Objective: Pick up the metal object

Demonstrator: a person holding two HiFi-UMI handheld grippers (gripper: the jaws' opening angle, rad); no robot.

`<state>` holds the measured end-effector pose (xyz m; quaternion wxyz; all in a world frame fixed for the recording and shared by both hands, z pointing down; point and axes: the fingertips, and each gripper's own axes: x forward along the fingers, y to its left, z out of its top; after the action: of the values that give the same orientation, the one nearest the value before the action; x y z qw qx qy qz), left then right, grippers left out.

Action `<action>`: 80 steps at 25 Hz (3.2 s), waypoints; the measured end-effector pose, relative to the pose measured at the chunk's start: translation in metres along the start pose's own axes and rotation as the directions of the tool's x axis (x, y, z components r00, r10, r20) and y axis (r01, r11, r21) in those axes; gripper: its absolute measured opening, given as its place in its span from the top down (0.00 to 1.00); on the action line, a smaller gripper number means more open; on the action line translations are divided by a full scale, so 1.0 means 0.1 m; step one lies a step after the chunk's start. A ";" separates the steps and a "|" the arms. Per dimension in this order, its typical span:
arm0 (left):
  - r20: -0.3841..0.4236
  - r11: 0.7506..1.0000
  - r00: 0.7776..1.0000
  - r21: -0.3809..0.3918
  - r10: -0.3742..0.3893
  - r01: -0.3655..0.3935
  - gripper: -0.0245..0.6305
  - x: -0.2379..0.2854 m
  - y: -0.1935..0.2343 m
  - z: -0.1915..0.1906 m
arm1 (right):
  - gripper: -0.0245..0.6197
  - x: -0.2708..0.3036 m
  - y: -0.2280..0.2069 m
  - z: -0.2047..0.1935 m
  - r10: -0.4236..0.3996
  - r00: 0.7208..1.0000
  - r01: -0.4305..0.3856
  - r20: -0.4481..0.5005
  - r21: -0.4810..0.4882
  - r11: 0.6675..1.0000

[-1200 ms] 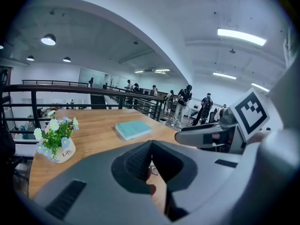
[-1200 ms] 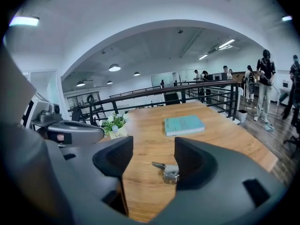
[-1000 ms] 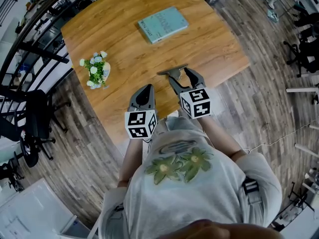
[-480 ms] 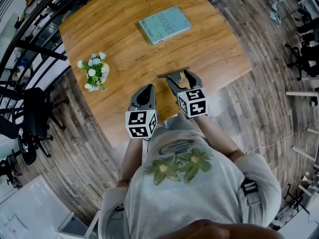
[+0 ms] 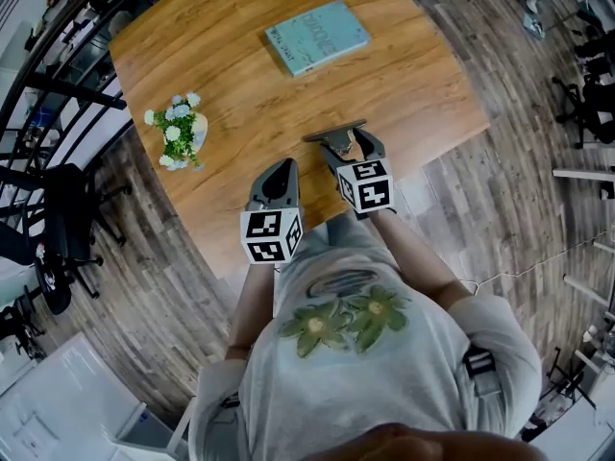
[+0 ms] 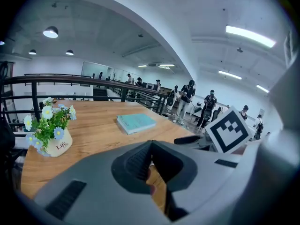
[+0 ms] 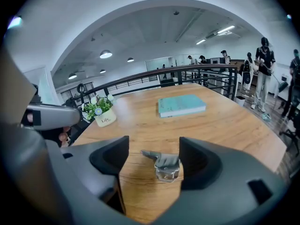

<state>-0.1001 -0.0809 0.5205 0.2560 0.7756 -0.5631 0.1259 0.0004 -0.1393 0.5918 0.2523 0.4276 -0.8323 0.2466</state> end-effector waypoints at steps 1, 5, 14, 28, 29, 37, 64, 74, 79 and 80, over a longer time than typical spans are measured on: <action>-0.004 1.000 1.000 -0.001 -0.002 0.002 0.94 0.01 0.01 0.00 | 0.47 0.02 -0.02 -0.02 -0.008 1.000 0.008 -0.007 0.006 1.000; -0.032 1.000 0.999 0.005 -0.017 0.017 0.94 0.05 0.09 -0.03 | 0.47 0.13 -0.08 -0.14 -0.043 0.999 0.044 -0.033 0.026 0.999; -0.073 0.998 0.996 0.015 -0.054 0.056 0.94 0.26 0.14 -0.05 | 0.47 0.37 -0.18 -0.39 -0.059 0.991 0.066 -0.117 0.060 0.996; -0.127 0.997 0.989 -0.005 -0.081 0.081 0.94 0.38 0.11 -0.21 | 0.47 0.59 -0.32 -0.72 -0.084 0.973 0.109 -0.217 0.105 0.988; -0.130 0.997 0.988 -0.006 -0.082 0.082 0.94 0.39 0.11 -0.22 | 0.47 0.61 -0.33 -0.74 -0.085 0.971 0.111 -0.224 0.109 0.988; -0.148 0.995 0.984 -0.008 -0.095 0.095 0.94 0.44 0.09 -0.27 | 0.47 0.73 -0.35 -0.87 -0.086 0.962 0.121 -0.258 0.122 0.985; -0.129 0.998 0.990 -0.017 -0.060 0.058 0.94 0.37 0.21 -0.20 | 0.51 0.77 -0.41 -0.84 -0.140 0.957 0.150 -0.255 0.020 0.989; -0.108 0.999 0.993 -0.016 -0.049 0.048 0.94 0.31 0.20 -0.16 | 0.51 0.71 -0.40 -0.78 -0.114 0.968 0.113 -0.224 -0.019 0.993; -0.099 0.999 0.994 -0.015 -0.044 0.042 0.94 0.29 0.21 -0.14 | 0.51 0.64 -0.38 -0.69 -0.109 0.969 0.105 -0.223 -0.030 0.994; -0.097 0.999 0.994 -0.015 -0.042 0.041 0.94 0.29 0.22 -0.13 | 0.51 0.63 -0.38 -0.67 -0.109 0.969 0.105 -0.223 -0.031 0.994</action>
<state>-0.1098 -0.1022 0.5513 0.2908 0.7783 -0.5346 0.1548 0.0143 -0.1537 0.6898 0.3616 0.4389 -0.7765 0.2715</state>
